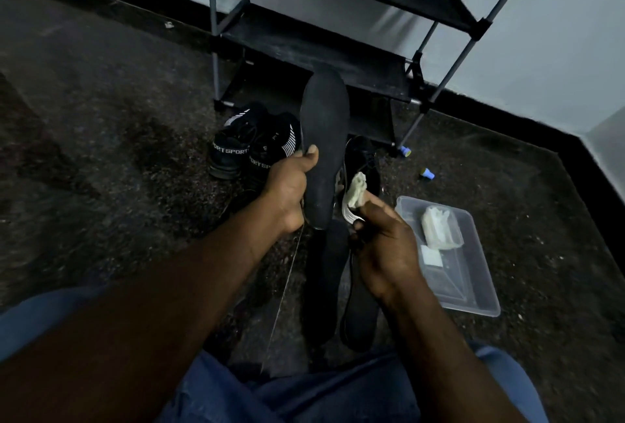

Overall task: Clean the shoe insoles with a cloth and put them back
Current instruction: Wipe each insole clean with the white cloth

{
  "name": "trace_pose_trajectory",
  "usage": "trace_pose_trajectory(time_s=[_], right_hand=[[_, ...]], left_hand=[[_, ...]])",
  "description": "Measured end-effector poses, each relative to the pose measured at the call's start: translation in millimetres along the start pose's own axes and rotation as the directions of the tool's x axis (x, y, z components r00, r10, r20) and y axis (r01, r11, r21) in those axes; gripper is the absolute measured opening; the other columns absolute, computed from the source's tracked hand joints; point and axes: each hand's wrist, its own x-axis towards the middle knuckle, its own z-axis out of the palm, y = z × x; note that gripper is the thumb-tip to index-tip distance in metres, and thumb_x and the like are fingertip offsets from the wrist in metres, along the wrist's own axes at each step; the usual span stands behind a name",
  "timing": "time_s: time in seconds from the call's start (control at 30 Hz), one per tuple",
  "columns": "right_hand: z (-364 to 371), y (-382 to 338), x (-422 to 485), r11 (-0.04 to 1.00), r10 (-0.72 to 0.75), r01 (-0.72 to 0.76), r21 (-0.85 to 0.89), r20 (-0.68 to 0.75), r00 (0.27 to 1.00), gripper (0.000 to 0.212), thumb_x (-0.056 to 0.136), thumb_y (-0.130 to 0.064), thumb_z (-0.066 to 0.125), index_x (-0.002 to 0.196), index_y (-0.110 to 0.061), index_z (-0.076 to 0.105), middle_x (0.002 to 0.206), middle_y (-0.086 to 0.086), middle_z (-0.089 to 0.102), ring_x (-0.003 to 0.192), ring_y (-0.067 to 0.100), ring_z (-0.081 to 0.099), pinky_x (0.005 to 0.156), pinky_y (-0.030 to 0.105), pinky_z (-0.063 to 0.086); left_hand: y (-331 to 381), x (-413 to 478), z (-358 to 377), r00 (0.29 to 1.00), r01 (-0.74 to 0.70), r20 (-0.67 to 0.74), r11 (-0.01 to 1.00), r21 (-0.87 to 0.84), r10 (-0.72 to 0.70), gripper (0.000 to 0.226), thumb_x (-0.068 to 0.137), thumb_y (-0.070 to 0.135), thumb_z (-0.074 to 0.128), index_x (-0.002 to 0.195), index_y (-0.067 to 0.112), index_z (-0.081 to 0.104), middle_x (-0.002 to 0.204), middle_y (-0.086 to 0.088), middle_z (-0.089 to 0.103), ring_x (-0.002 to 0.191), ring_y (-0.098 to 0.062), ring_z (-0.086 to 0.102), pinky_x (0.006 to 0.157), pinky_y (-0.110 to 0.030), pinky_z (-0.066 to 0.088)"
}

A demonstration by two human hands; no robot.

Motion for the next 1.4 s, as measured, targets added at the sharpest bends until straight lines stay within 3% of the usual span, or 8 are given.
trace_pose_trajectory(time_s=[0.1,0.4,0.6,0.73,0.87,1.07,1.27,1.4], right_hand=[[-9.6,6.3,4.4,0.999,0.039,-0.039,0.032,-0.012,0.999,0.036,0.098,-0.010,0.057,0.132,-0.004,0.066,0.098,0.002,0.069,0.062,0.006,0.045,0.054,0.018,0.038],[-29.2,50.8,1.5,0.968,0.250,-0.249,0.019,-0.026,0.968,0.030,0.098,-0.007,0.048,0.119,-0.012,0.070,0.082,-0.004,0.067,0.062,0.007,0.050,0.059,0.022,0.036],[-49.2,77.1,-6.2,0.948,0.315,-0.309,0.071,-0.102,0.944,0.021,0.102,-0.006,0.049,0.104,-0.016,0.068,0.079,-0.001,0.073,0.066,0.012,0.065,0.060,0.021,0.051],[-49.7,79.0,-4.5,0.958,0.286,-0.283,0.054,-0.084,0.954,0.020,0.102,-0.004,0.050,0.102,-0.014,0.068,0.081,0.002,0.075,0.069,0.015,0.070,0.061,0.021,0.055],[-46.4,82.2,0.3,0.964,0.267,-0.266,0.027,-0.047,0.963,0.022,0.101,-0.002,0.051,0.104,-0.012,0.070,0.085,0.003,0.077,0.073,0.017,0.072,0.063,0.020,0.056],[-44.4,92.5,3.3,0.962,0.262,-0.266,-0.055,-0.069,0.963,0.022,0.100,0.000,0.053,0.101,-0.011,0.072,0.085,0.004,0.078,0.071,0.016,0.072,0.064,0.020,0.056],[-38.0,100.2,4.7,0.960,0.249,-0.254,-0.121,-0.053,0.967,0.023,0.101,0.001,0.052,0.101,-0.010,0.073,0.084,0.005,0.078,0.069,0.015,0.071,0.063,0.020,0.055],[-36.9,101.7,6.0,0.960,0.244,-0.249,-0.130,-0.052,0.968,0.024,0.102,0.001,0.052,0.101,-0.010,0.073,0.085,0.006,0.078,0.068,0.014,0.071,0.063,0.021,0.055]], left_hand=[[-3.3,2.4,-9.1,0.999,-0.012,0.043,0.997,0.075,0.008,0.029,0.107,0.017,0.051,0.132,0.011,0.065,0.120,-0.013,0.074,0.099,-0.027,0.071,0.087,-0.039,0.058],[-25.5,-1.9,-52.4,0.972,0.232,-0.150,0.816,0.529,-0.179,0.023,0.097,0.002,0.058,0.085,0.021,0.060,0.092,0.000,0.071,0.084,-0.019,0.065,0.071,-0.030,0.051],[-44.2,2.7,-71.5,0.935,0.355,-0.274,0.655,0.667,-0.228,0.022,0.096,-0.005,0.057,0.113,0.009,0.058,0.128,-0.019,0.066,0.117,-0.039,0.066,0.075,-0.044,0.058],[-55.3,0.8,-84.7,0.882,0.466,-0.337,0.498,0.731,-0.330,0.031,0.097,-0.007,0.058,0.125,0.005,0.056,0.128,-0.018,0.064,0.116,-0.036,0.064,0.095,-0.054,0.056],[-65.0,-2.7,-90.2,0.846,0.499,-0.377,0.310,0.809,-0.378,0.034,0.097,0.000,0.064,0.131,-0.002,0.060,0.130,-0.023,0.065,0.116,-0.039,0.066,0.090,-0.049,0.059],[-48.8,-0.4,-94.2,0.946,0.307,-0.318,-0.128,0.943,-0.068,0.040,0.091,0.042,0.075,0.093,0.003,0.068,0.079,-0.009,0.074,0.061,-0.026,0.074,0.071,-0.035,0.063],[-34.6,20.9,-122.9,0.937,0.301,-0.241,-0.236,0.924,0.253,0.054,0.091,0.050,0.046,0.123,0.011,0.064,0.129,-0.017,0.064,0.115,-0.038,0.063,0.097,-0.048,0.055],[-35.9,28.0,-129.0,0.876,0.456,-0.402,-0.185,0.870,0.267,0.085,0.087,0.049,0.067,0.156,0.019,0.026,0.157,-0.022,0.030,0.143,-0.045,0.031,0.115,-0.058,0.033]])
